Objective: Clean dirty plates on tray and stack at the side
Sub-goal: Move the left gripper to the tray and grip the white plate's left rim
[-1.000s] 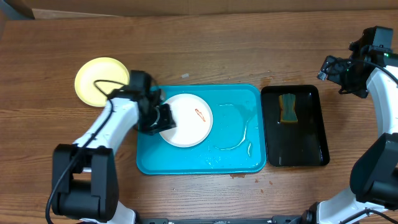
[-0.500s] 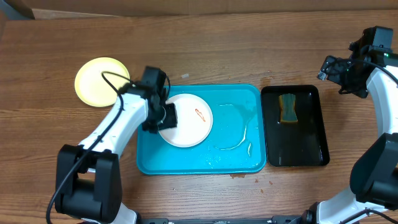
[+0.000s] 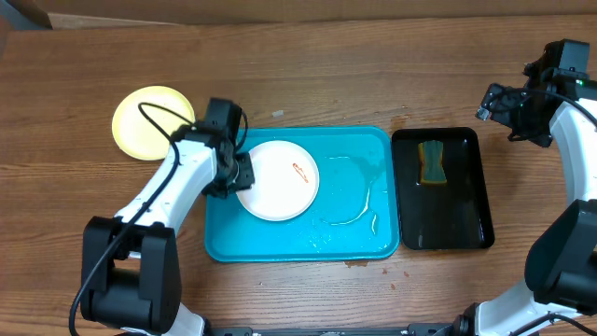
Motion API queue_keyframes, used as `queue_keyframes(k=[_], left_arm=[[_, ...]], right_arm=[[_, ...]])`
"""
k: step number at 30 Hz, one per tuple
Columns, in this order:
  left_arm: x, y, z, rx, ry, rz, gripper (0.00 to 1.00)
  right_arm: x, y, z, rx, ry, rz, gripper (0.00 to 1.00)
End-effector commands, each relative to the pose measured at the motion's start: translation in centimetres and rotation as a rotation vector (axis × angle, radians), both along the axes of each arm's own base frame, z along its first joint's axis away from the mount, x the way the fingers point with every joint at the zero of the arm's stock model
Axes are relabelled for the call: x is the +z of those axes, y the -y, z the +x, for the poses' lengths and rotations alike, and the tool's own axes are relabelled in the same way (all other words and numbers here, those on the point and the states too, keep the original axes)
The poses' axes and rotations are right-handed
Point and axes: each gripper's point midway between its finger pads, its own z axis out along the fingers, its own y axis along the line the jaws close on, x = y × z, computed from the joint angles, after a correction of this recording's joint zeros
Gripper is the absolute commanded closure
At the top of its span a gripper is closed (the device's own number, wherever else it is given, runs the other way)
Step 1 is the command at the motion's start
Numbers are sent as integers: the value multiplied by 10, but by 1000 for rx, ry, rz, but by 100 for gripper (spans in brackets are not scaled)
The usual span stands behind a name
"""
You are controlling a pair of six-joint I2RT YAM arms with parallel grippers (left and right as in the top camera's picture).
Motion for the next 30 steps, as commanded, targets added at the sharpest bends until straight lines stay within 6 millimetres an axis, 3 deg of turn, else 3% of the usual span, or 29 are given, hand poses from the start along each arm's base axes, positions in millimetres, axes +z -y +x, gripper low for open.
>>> queue_keyframes(k=[1,4,7,11,17,30], left_arm=[[-12,-2,-10,6,-23,7,75],[-13,1,-12,4,-25,-13,90],[-13,6,-9,-7,-11,-25,96],[-13,16,-8,-33,-1,-34,96],[-12,23,-7,-90,14,-30,77],[-14,33,-16,-125,-10,-32,77]], right_arm=[[4,-1,2,0,14,2,0],[4,-1,3,0,15,2,0],[4,-1,3,0,15,2,0],[4,-1,3,0,15,2,0],[4,-1,3,0,15,2,0],[4,-1,2,0,14,2,0]])
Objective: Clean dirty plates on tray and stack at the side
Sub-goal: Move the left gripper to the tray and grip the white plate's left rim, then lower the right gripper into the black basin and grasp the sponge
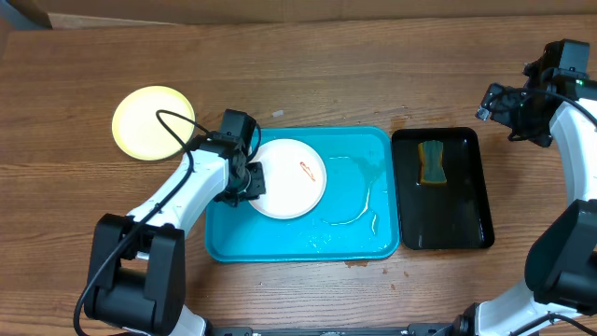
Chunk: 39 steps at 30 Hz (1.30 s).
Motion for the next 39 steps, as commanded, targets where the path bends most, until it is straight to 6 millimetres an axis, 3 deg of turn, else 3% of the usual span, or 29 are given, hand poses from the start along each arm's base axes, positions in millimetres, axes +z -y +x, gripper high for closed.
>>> queue_keyframes(k=[1,13,17,21,23,27,34,39], left_arm=[[-3,8,-8,-46,-18,-7,76],[-7,0,-14,11,-30,47,69],[-8,1,-11,10,-18,43,73],[-14,1,-13,26,-13,40,78],[-18,0,-15,35,-14,39,77],[-18,1,-14,36,-10,37,79],[-18,1,-14,35,-9,37,95],[-18,1,-14,35,-9,37,96]], right_arm=[[4,-1,2,0,14,2,0],[6,-4,7,7,36,23,0],[10,-30,12,65,71,159,0],[23,-72,13,182,120,379,1],[23,-83,8,233,107,402,10],[7,-90,-10,228,-13,313,24],[-27,-102,-44,272,-211,77,24],[-50,-110,-56,312,-263,-16,24]])
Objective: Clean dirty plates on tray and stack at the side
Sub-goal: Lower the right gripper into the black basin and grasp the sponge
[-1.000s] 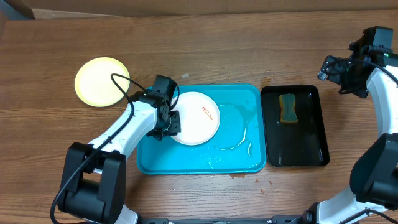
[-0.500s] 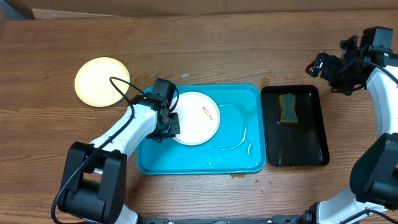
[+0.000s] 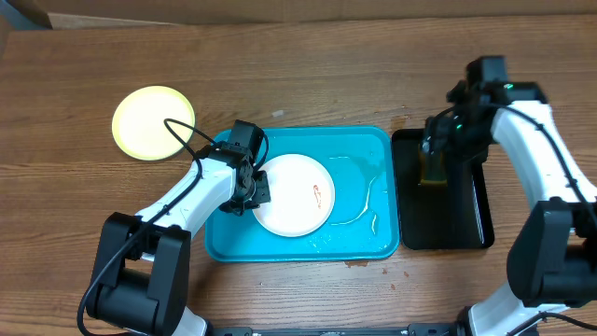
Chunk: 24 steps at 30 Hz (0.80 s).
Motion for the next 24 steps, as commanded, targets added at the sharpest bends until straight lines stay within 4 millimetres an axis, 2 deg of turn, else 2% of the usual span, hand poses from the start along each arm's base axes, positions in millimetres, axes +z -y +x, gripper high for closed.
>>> queue_keyframes(k=[1,11,13,14,16,18,19,20,21,22,23,24], left_arm=[[-2,-2,-3,3,-3,20,96],[-2,-2,-3,3,-3,20,95],[-2,-2,-3,3,-3,20,95],[-2,-2,-3,3,-3,20,95],[-2,-2,-3,3,-3,20,94],[-2,-2,-3,3,-3,20,93],[-2,-2,-3,3,-3,20,91],[-2,-2,-3,3,-3,20,91],[-2,-2,-3,3,-3,20,91],[-2,-2,-3,3,-3,20,91],[-2,-2,-3,3,-3,20,91],[-2,-2,-3,3,-3,20,91]], right_arm=[[-14,10,-6,11,-11,-104,24],[-54,10,-12,13,20,-117,25],[-61,10,-13,12,28,-117,28],[-64,11,-14,12,32,-117,32],[-70,11,-14,11,42,-117,47],[-75,11,-14,11,55,-117,75],[-77,11,-14,10,61,-117,84],[-78,10,-13,11,68,-116,87],[-78,10,-12,10,69,-116,87],[-77,10,-11,10,72,-112,67],[-75,9,-10,10,76,-111,41],[-74,9,-9,10,76,-111,34]])
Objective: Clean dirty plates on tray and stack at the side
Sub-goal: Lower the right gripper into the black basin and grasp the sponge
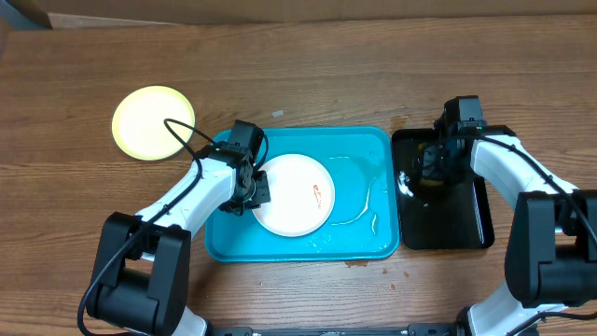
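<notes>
A white plate (297,203) with a red smear (324,195) lies in the blue tray (359,245). My left gripper (258,190) grips the plate's left rim, shut on it. A clean yellow plate (147,121) lies on the table at the far left. My right gripper (430,172) is down inside the black tray (465,224), over the spot where the sponge lies. The sponge is hidden under it, and the overhead view does not show how its jaws stand.
Water streaks and puddles cover the right half of the blue tray. A bright glint (403,182) shows at the black tray's left rim. Both trays sit side by side at mid-table, with bare wooden table (308,65) behind them.
The right gripper has moved from above the sponge's far end down into the black tray, and now covers the sponge. The left gripper and the white plate have not moved.
The left gripper held the white plate at the blue tray's left side while the right arm stayed raised at the far right. The plate was then further right, then mid-tray with the right gripper over the sponge. Now that gripper is down on it.
</notes>
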Motion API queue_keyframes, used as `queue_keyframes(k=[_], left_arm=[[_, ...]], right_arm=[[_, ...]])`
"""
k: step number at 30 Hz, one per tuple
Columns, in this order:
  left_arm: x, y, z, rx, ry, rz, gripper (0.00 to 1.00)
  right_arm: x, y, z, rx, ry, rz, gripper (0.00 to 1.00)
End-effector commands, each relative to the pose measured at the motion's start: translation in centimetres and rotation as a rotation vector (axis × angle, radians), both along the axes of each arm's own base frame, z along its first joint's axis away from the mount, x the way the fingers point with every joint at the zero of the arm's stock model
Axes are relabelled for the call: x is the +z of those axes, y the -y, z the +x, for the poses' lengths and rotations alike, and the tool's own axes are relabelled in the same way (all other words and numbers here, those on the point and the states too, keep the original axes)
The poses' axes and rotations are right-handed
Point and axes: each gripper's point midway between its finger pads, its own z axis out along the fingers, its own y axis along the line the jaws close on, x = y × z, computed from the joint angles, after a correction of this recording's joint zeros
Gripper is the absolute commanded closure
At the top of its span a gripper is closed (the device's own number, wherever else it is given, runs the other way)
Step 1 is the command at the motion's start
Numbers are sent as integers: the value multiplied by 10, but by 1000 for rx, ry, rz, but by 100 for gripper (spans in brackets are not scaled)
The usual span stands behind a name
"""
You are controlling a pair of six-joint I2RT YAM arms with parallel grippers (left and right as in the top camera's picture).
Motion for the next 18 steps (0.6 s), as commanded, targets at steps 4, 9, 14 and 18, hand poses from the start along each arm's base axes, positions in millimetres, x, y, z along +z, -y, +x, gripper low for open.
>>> queue_keyframes(k=[4,9,14,18], left_arm=[[-2,-2,-3,2,-3,19,89],[-2,-2,-3,2,-3,19,88],[-2,-2,-3,2,-3,19,87],[-2,-2,-3,2,-3,19,84]], right_arm=[[6,1,0,-1,-12,-9,30],[4,-1,-15,4,-74,-2,69],[4,-3,-17,9,-79,7,95],[8,-3,-2,6,-22,8,25]])
